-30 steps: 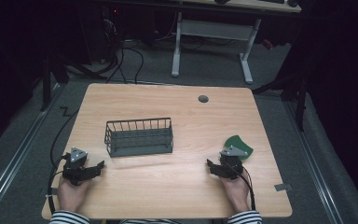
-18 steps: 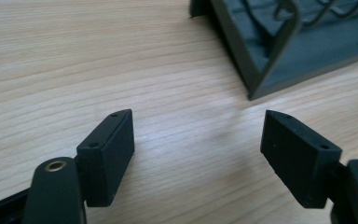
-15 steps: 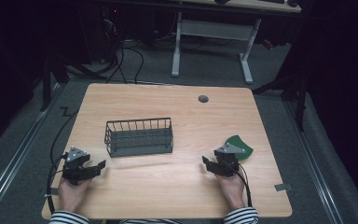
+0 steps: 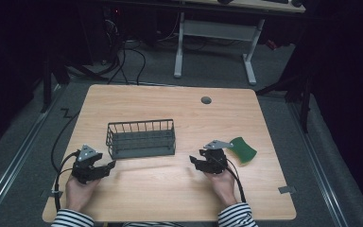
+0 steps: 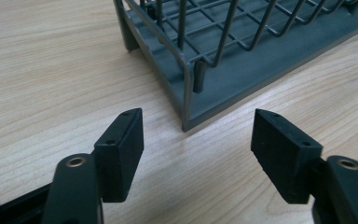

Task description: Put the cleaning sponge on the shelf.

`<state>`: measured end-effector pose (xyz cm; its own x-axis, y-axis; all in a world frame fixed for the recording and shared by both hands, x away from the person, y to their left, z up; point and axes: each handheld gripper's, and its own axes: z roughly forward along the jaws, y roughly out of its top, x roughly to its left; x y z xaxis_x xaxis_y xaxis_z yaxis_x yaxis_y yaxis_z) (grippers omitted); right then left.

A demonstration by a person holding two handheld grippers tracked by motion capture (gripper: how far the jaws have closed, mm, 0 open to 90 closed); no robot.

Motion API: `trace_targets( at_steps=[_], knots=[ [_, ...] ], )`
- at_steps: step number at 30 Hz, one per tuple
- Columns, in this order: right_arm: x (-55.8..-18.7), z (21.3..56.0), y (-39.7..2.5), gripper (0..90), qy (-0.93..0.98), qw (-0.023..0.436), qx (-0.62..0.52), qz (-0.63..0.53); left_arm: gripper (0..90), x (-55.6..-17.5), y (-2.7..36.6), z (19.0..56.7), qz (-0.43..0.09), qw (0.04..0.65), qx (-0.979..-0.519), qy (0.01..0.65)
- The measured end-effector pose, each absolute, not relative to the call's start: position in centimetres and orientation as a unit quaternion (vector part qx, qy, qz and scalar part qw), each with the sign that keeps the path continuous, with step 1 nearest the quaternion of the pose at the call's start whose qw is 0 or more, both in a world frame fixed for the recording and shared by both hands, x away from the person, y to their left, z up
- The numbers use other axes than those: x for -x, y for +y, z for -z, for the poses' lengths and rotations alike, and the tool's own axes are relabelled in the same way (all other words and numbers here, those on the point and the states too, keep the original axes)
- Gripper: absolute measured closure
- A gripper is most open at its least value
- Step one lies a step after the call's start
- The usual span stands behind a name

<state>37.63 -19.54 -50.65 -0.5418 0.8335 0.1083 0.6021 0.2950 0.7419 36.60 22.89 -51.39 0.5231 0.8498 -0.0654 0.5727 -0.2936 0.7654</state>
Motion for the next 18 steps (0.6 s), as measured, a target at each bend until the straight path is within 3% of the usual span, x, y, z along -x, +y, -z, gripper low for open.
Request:
trace_targets(
  at_steps=[9,18],
  knots=[
    [-39.1,50.6,-16.6,51.4,0.805,0.129,-0.436,-0.382,39.4,-37.3,22.2,51.4,-0.198,0.36,-0.783,0.466],
    [-40.2,50.9,-14.4,60.4,0.82,0.128,-0.419,-0.37,49.6,-37.9,21.9,51.7,-0.187,0.358,-0.784,0.472]
  ],
)
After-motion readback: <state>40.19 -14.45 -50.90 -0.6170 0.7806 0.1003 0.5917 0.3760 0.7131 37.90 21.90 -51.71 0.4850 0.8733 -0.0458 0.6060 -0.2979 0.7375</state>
